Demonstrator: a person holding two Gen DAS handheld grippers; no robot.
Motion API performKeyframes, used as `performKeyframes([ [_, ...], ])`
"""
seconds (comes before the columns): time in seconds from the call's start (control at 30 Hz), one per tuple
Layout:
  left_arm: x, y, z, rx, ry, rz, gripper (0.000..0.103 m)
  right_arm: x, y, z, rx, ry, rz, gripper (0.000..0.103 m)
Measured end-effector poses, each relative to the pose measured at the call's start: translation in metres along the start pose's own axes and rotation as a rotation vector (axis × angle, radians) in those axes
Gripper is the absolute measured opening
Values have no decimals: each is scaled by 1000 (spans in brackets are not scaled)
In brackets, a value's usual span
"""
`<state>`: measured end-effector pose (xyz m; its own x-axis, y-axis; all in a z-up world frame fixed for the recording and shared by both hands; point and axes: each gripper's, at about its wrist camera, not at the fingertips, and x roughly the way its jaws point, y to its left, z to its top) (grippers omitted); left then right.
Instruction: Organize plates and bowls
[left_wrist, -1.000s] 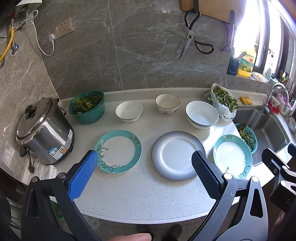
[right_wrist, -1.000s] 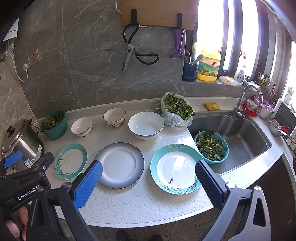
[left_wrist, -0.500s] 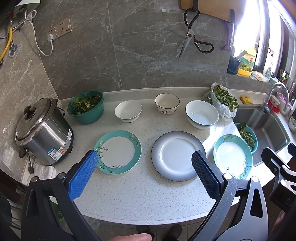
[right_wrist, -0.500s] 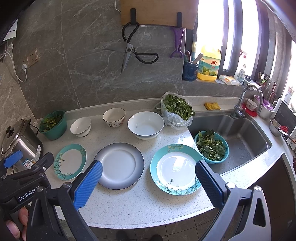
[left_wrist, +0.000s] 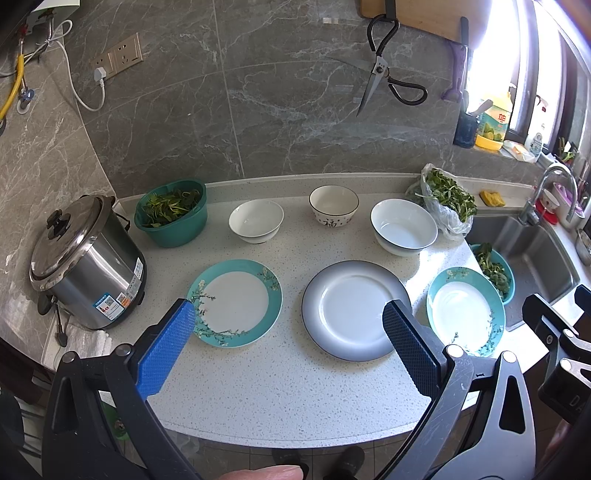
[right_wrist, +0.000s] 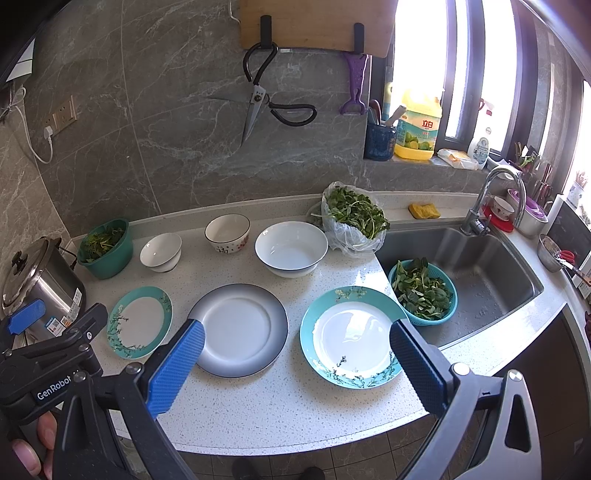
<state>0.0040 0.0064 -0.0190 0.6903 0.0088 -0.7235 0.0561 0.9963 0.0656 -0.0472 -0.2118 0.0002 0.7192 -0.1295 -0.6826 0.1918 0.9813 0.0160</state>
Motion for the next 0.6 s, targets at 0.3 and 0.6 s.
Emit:
performKeyframes([
  [0.3,3,-2,2,0,2,0,103,1,0,0,0,2,0,102],
  [0.6,6,-3,1,1,4,0,103,2,0,1,0,3,0,102],
])
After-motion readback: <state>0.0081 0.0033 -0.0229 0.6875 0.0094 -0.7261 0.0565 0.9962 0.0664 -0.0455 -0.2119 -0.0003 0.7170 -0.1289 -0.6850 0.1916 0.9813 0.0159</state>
